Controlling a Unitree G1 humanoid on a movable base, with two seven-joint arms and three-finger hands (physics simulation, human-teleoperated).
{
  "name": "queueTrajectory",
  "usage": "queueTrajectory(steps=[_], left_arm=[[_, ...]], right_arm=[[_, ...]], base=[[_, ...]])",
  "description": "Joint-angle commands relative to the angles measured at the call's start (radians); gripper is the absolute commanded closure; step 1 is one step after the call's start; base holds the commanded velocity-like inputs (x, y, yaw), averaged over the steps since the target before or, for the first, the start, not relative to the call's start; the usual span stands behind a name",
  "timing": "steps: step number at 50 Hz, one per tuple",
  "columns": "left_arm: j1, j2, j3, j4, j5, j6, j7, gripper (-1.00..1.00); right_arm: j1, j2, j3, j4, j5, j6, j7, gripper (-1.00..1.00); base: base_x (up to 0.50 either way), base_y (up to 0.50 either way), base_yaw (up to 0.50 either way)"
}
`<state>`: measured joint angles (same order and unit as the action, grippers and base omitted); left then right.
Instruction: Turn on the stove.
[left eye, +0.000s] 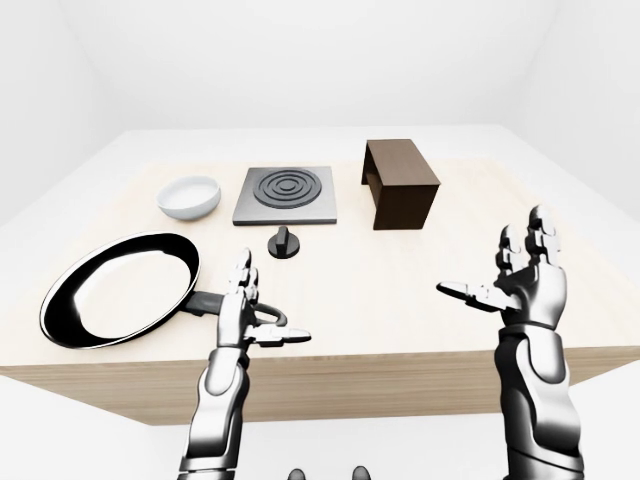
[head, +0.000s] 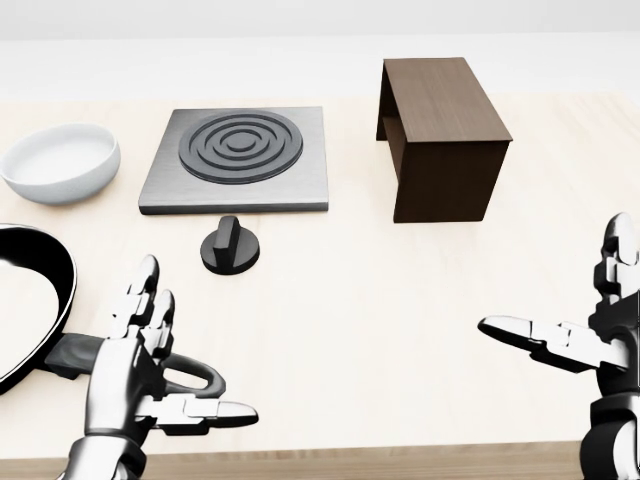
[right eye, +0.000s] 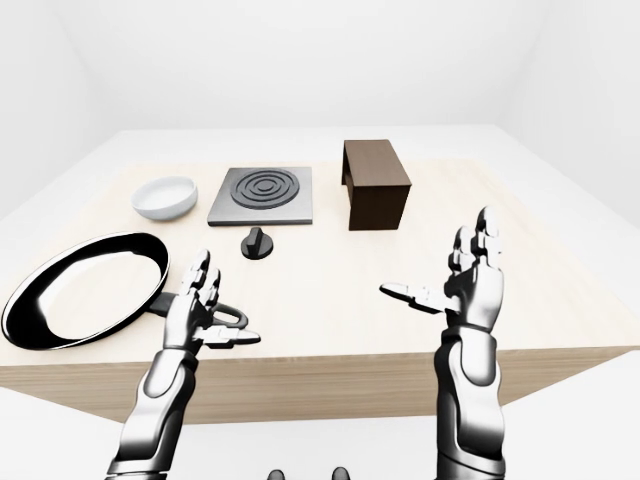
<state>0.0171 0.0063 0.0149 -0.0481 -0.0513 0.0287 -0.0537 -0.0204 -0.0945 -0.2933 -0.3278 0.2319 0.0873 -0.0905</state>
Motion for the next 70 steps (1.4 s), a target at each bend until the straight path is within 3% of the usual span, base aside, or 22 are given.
queueTrajectory(steps=[1, 4, 8, 16, 20, 21, 33, 56, 60, 63, 70], left_arm=[[0.003, -0.004, -0.008, 0.012, 0.001, -0.006, -0.003, -1.00], [0.002, -0.003, -0.008, 0.010, 0.000, -0.004, -0.004, -1.00], [-0.002, -0.004, -0.008, 0.040, 0.000, -0.022, -0.006, -1.00], [0.002, -0.004, -0.012, 0.032, 0.003, -0.016, -0.006, -1.00], [-0.002, -0.004, -0.011, 0.048, 0.003, -0.027, -0.006, -1.00], [-0.005, -0.006, -0.014, 0.071, 0.010, -0.043, -0.004, -1.00], [0.000, -0.006, -0.019, 0.056, 0.011, -0.033, -0.004, -1.00], [-0.002, -0.007, -0.020, 0.081, 0.014, -0.053, -0.004, -1.00], [-0.012, -0.006, -0.016, 0.119, 0.015, -0.075, -0.003, -1.00], [-0.034, -0.005, -0.011, 0.189, 0.023, -0.112, 0.003, -1.00], [-0.070, -0.003, -0.006, 0.330, 0.041, -0.116, 0.018, -1.00]], right_arm=[[-0.001, -0.007, -0.027, -0.044, 0.027, 0.000, -0.003, -1.00], [0.000, -0.009, -0.026, -0.063, 0.033, 0.000, 0.001, -1.00], [0.002, -0.006, -0.023, -0.050, 0.027, 0.000, 0.008, -1.00], [0.010, -0.001, -0.014, -0.065, 0.034, 0.000, 0.030, -1.00], [0.010, -0.001, -0.016, -0.070, 0.033, 0.000, 0.031, -1.00], [0.010, 0.000, -0.020, -0.063, 0.040, 0.000, 0.034, -1.00], [0.012, 0.000, -0.016, -0.078, 0.043, 0.000, 0.040, -1.00], [0.024, 0.011, -0.018, -0.077, 0.059, 0.000, 0.051, -1.00], [0.028, 0.010, -0.026, -0.080, 0.078, 0.000, 0.051, -1.00], [0.029, 0.011, -0.021, -0.078, 0.076, 0.000, 0.050, -1.00], [0.030, 0.011, -0.017, -0.071, 0.075, 0.000, 0.052, -1.00]], base=[[0.00, 0.00, 0.00], [0.00, 0.00, 0.00], [0.08, 0.00, 0.00], [0.37, 0.00, 0.00], [0.50, 0.00, 0.00], [0.50, 0.00, 0.00], [0.50, 0.00, 0.00], [0.50, 0.00, 0.00], [0.11, 0.00, 0.00], [0.00, 0.00, 0.00], [0.00, 0.00, 0.00]])
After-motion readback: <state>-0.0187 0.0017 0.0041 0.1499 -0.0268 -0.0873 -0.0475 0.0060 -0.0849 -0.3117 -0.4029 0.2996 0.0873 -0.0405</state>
